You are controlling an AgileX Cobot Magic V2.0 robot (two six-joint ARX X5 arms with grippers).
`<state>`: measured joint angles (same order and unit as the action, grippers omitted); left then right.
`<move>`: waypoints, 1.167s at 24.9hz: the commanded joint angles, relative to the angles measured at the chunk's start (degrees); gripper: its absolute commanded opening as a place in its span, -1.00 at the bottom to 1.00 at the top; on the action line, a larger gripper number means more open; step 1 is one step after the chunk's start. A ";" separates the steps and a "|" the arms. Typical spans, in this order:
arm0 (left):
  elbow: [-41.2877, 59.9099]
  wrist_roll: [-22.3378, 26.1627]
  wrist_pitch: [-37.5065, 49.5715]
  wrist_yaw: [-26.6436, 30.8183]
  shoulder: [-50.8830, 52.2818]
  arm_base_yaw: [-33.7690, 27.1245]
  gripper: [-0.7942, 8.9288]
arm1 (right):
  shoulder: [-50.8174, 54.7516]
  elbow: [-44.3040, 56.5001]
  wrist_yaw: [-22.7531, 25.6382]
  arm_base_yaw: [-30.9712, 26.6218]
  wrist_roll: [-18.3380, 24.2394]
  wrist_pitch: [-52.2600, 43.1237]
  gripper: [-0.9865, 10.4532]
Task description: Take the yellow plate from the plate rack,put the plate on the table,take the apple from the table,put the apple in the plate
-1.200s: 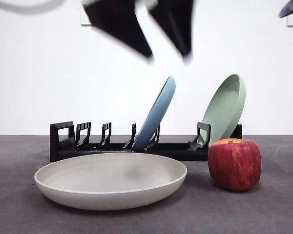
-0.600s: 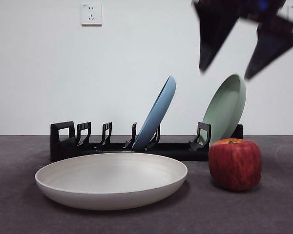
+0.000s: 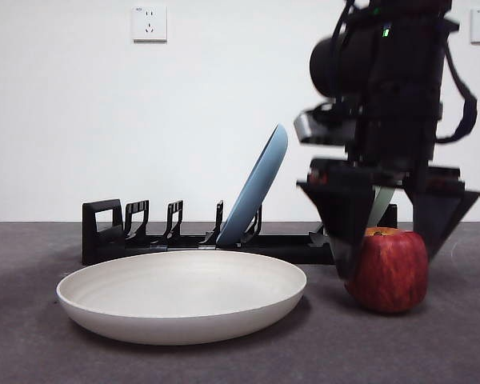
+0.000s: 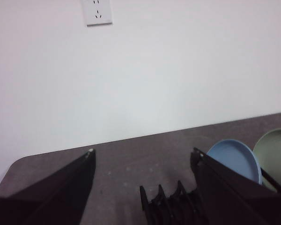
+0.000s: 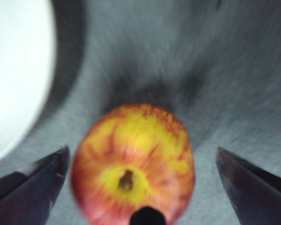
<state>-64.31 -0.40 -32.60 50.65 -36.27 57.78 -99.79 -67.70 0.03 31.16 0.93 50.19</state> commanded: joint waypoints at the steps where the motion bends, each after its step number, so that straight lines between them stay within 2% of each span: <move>1: 0.09 0.63 -0.50 0.31 0.09 -0.13 -0.13 | -1.99 -0.02 -0.07 0.07 0.31 0.07 0.04; 2: 0.09 0.63 -0.52 0.33 0.09 -0.13 -0.13 | -2.23 -0.02 -0.04 0.04 0.31 0.04 -0.17; 4: 0.09 0.66 -0.55 0.35 0.09 -0.15 -0.13 | -2.23 -0.02 -0.07 0.07 0.33 0.00 -0.82; 12: 0.09 0.66 -0.63 0.33 0.09 -0.15 -0.13 | -0.46 -0.48 0.13 0.04 -0.07 0.74 -0.84; 17: 0.09 0.66 -1.75 0.26 0.09 -0.13 -0.13 | 6.12 -7.45 -0.07 1.38 -1.05 4.37 -0.84; 23: 0.09 0.66 -3.34 0.24 0.09 -0.13 -0.13 | 6.56 -17.53 -0.11 9.16 -1.03 1.05 -0.85; 29: 0.09 0.61 -5.66 0.22 0.09 -0.13 -0.13 | -2.47 -20.55 -0.13 16.94 -0.81 -3.45 -0.85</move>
<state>-64.31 -0.40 -38.39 50.68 -36.27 57.78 -101.69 -88.14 -0.01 48.07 0.43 46.92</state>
